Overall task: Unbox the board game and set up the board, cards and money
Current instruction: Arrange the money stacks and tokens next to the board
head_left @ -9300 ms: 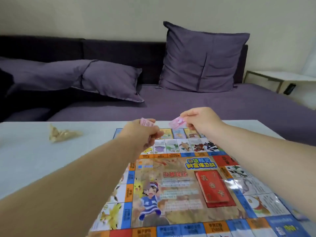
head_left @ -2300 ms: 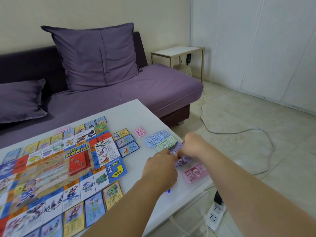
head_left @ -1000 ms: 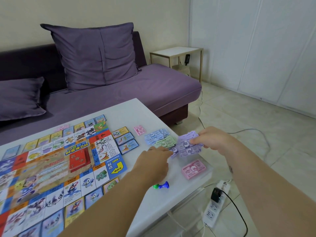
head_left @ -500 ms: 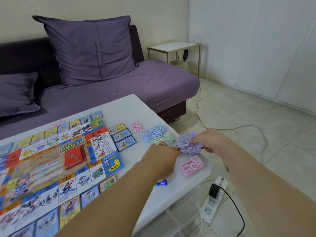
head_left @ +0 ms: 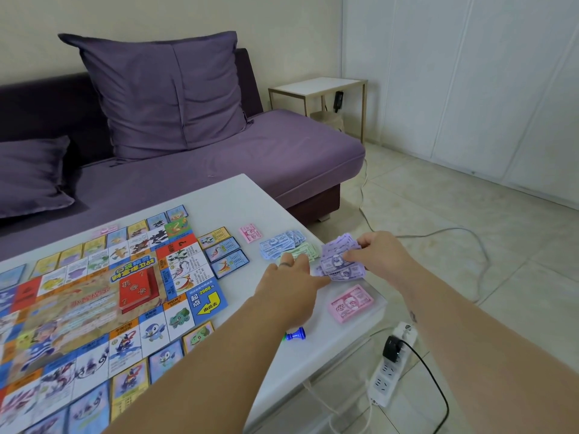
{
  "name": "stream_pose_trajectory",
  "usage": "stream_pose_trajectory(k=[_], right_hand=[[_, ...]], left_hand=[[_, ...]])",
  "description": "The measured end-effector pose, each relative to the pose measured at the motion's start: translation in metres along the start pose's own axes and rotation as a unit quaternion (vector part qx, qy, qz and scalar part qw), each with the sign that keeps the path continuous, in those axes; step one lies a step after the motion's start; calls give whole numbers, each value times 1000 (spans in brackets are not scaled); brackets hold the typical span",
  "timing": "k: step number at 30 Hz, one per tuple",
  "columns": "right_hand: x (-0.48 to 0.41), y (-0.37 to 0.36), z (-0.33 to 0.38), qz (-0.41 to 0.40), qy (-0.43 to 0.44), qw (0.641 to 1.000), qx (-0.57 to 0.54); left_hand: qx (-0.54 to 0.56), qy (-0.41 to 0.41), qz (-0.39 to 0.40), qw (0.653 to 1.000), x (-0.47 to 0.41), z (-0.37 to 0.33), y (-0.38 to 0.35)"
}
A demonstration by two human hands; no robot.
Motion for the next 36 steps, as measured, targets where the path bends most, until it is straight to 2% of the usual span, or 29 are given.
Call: stream_pose_trajectory(k=[3, 6, 7, 9, 12, 13, 14, 15, 21, 27, 31, 36], right_hand=[[4, 8, 6, -22, 21, 999, 11], [18, 18, 25, -61, 65, 996, 8], [25, 19, 37, -68, 85, 994, 6], [42, 11, 65, -65, 132, 989, -4], [70, -28, 103, -8, 193, 981, 9], [80, -45, 110, 15, 206, 978, 17], [91, -63, 115, 39, 217, 975, 21], [100, -80, 119, 60, 226, 972, 24], [129, -143, 120, 123, 238, 963, 26], [143, -178, 121, 137, 281, 942, 121], [146, -194, 118, 133, 294, 919, 227], [149, -200, 114, 137, 260, 902, 316]], left_hand=[[37, -6, -13, 999, 3, 1, 2], [197, 3, -98, 975, 23, 19, 22], [269, 10, -136, 953, 33, 30, 29], [421, 23, -183, 888, 58, 54, 32], [613, 18, -176, 770, 95, 77, 16], [647, 14, -168, 743, 108, 79, 8], [661, 18, -164, 732, 121, 82, 0], [656, 30, -166, 736, 135, 85, -8], [507, 146, -213, 823, 189, 95, -44], [462, 200, -245, 829, 210, 104, -68], [409, 203, -237, 857, 212, 97, -79], [360, 209, -224, 881, 206, 92, -88]])
Point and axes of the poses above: each hand's wrist, its own x-axis away from the middle knuckle, its own y-axis out of the back of the hand, z = x × y, the point moved 9 cm from there along -x, towards the middle knuckle, and after that the axes turned 10 degrees about z, right-handed, at the moved point
